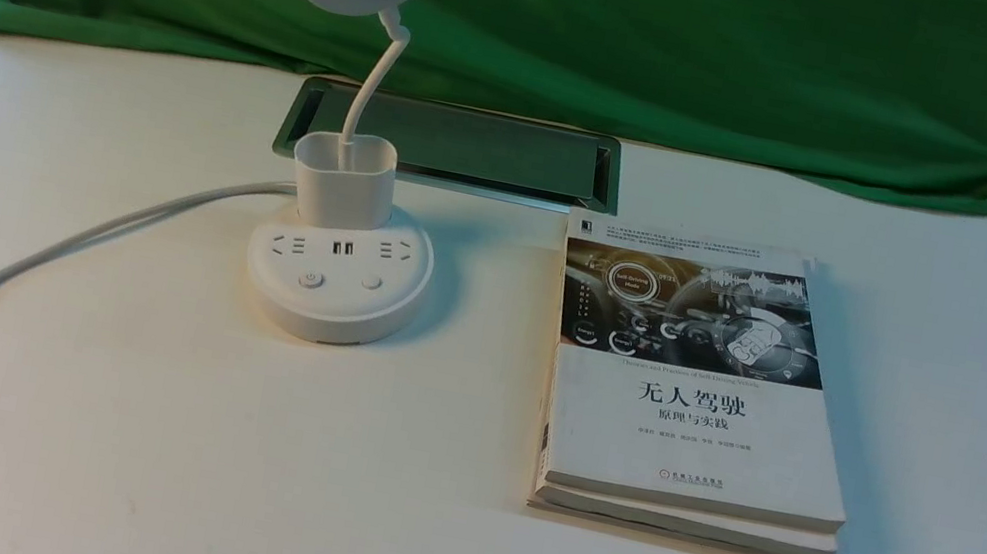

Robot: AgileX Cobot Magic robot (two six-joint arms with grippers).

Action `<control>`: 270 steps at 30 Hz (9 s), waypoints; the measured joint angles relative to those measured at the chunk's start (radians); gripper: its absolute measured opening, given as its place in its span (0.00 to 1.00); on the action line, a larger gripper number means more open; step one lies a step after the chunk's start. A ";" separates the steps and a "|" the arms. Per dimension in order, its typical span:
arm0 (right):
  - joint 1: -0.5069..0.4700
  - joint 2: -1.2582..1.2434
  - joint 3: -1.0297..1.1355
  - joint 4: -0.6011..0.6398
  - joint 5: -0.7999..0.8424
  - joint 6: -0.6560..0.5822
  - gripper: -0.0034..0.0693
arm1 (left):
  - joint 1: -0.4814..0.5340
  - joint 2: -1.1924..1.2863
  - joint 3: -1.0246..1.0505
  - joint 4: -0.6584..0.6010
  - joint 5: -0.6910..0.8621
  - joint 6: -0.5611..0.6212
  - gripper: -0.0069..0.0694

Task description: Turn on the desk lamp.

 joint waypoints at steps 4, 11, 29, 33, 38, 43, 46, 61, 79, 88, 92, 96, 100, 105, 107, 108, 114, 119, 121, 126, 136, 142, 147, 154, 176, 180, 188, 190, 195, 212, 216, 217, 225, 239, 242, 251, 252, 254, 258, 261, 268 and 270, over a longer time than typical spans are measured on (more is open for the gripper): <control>0.000 0.000 0.000 0.000 0.000 0.000 0.37 | 0.000 0.000 0.000 0.000 0.000 0.000 0.09; 0.000 0.000 0.000 0.000 0.000 0.000 0.37 | 0.000 0.000 0.000 0.000 0.000 0.000 0.09; 0.000 0.000 0.000 0.000 0.000 0.000 0.37 | 0.000 0.000 0.000 0.032 -0.519 0.029 0.09; 0.000 0.000 0.000 0.000 0.000 0.000 0.37 | 0.000 0.000 0.000 0.054 -0.828 0.032 0.09; 0.000 0.000 0.000 0.000 0.000 0.000 0.37 | 0.000 -0.001 0.000 0.054 -1.252 -0.083 0.09; 0.000 0.000 0.000 0.000 0.000 0.000 0.37 | 0.000 -0.002 -0.048 0.061 -1.328 -0.263 0.09; 0.000 0.000 0.000 0.000 0.000 0.000 0.37 | 0.000 -0.002 -0.199 0.112 -1.065 -0.328 0.09; 0.000 0.000 0.000 0.000 0.000 0.000 0.37 | 0.000 0.748 -0.623 0.191 0.101 -0.377 0.09; 0.000 0.000 0.000 0.000 0.000 0.000 0.37 | -0.280 1.521 -0.922 -0.509 0.320 0.300 0.09; 0.000 0.000 0.000 0.000 0.000 0.000 0.37 | -0.357 1.844 -1.312 0.134 0.283 -0.193 0.09; 0.000 0.000 0.000 0.000 0.000 0.000 0.37 | -0.353 1.949 -1.405 0.196 0.282 -0.231 0.09; 0.000 0.000 0.000 0.000 0.000 0.000 0.37 | -0.341 2.013 -1.450 0.209 0.277 -0.251 0.09; 0.000 0.000 0.000 0.000 0.000 0.000 0.37 | -0.335 2.021 -1.450 0.216 0.270 -0.255 0.09; 0.000 0.000 0.000 0.000 0.000 0.000 0.37 | -0.335 2.032 -1.457 0.194 0.261 -0.256 0.09; 0.000 0.000 0.000 0.000 0.000 0.000 0.37 | -0.335 2.037 -1.459 0.178 0.264 -0.256 0.09; 0.000 0.000 0.000 0.000 0.000 0.000 0.37 | -0.335 2.038 -1.459 0.176 0.264 -0.256 0.09; 0.000 0.000 0.000 0.000 0.000 0.000 0.37 | -0.335 2.050 -1.462 0.162 0.261 -0.256 0.09; 0.000 0.000 0.000 0.000 0.000 0.000 0.37 | -0.335 2.052 -1.463 0.171 0.247 -0.259 0.09; 0.000 0.000 0.000 0.000 0.000 0.000 0.37 | -0.335 2.050 -1.469 0.190 0.255 -0.270 0.09; 0.000 0.000 0.000 0.000 0.000 0.000 0.37 | -0.335 2.030 -1.481 0.209 0.302 -0.283 0.09; 0.000 0.000 0.000 0.000 0.000 0.000 0.37 | -0.335 2.029 -1.487 0.152 0.326 -0.264 0.09; 0.000 0.000 0.000 0.000 0.000 0.000 0.37 | -0.335 2.049 -1.495 0.151 0.338 -0.259 0.09; 0.000 0.000 0.000 0.000 0.000 0.000 0.37 | -0.335 2.065 -1.502 0.133 0.344 -0.259 0.09; 0.000 0.000 0.000 0.000 0.000 0.000 0.37 | -0.334 2.078 -1.516 0.125 0.339 -0.256 0.09; 0.000 0.000 0.000 0.000 0.000 0.000 0.37 | -0.447 1.688 -1.286 -0.196 0.414 -0.044 0.09; 0.000 0.000 0.000 0.000 0.000 0.000 0.37 | -0.454 1.621 -1.186 -0.203 0.307 -0.028 0.09; 0.000 0.000 0.000 0.000 0.000 0.000 0.37 | -0.444 1.604 -1.145 -0.204 0.305 -0.026 0.09; 0.000 0.000 0.000 0.000 0.000 0.000 0.37 | -0.444 1.604 -1.138 -0.205 0.339 -0.026 0.09; 0.000 0.000 0.000 0.000 0.000 0.000 0.37 | -0.444 1.604 -1.085 -0.217 0.353 -0.013 0.09; 0.000 0.000 0.000 0.000 0.000 0.000 0.37 | -0.413 1.722 -0.846 -0.240 -0.034 -0.076 0.09; 0.000 0.000 0.000 0.000 0.000 0.000 0.37 | -0.391 1.782 -0.893 -0.241 -0.032 -0.076 0.09; 0.000 0.000 0.000 0.000 0.000 0.000 0.37 | -0.381 1.801 -0.914 -0.241 -0.036 -0.078 0.09; 0.000 0.000 0.000 0.000 0.000 0.000 0.37 | -0.339 1.859 -0.982 -0.244 -0.065 -0.076 0.09; 0.000 0.000 0.000 0.000 0.000 0.000 0.37 | -0.457 1.359 -0.816 -0.240 0.071 0.000 0.09; 0.000 0.000 0.000 0.000 0.000 0.000 0.37 | -0.496 1.125 -0.693 -0.238 -0.039 0.031 0.09; 0.000 0.000 0.000 0.000 0.000 0.000 0.37 | -0.479 0.718 -0.440 -0.115 -0.170 0.018 0.09; 0.000 0.000 0.000 0.000 0.000 0.000 0.37 | -0.471 0.671 -0.420 -0.094 -0.174 0.013 0.09; 0.000 0.000 0.000 0.000 0.000 0.000 0.37 | -0.464 0.566 -0.376 -0.055 -0.178 0.007 0.09; 0.000 0.000 0.000 0.000 0.000 0.000 0.37 | -0.464 0.396 -0.323 0.046 -0.165 0.000 0.09; 0.000 0.000 0.000 0.000 0.000 0.000 0.37 | -0.464 0.287 -0.299 0.108 -0.155 0.000 0.09; 0.000 0.000 0.000 0.000 0.000 0.000 0.37 | -0.382 0.047 -0.190 0.397 -0.157 -0.319 0.09; 0.000 0.000 0.000 0.000 0.001 0.000 0.37 | -0.305 0.013 -0.154 0.403 -0.167 -0.388 0.09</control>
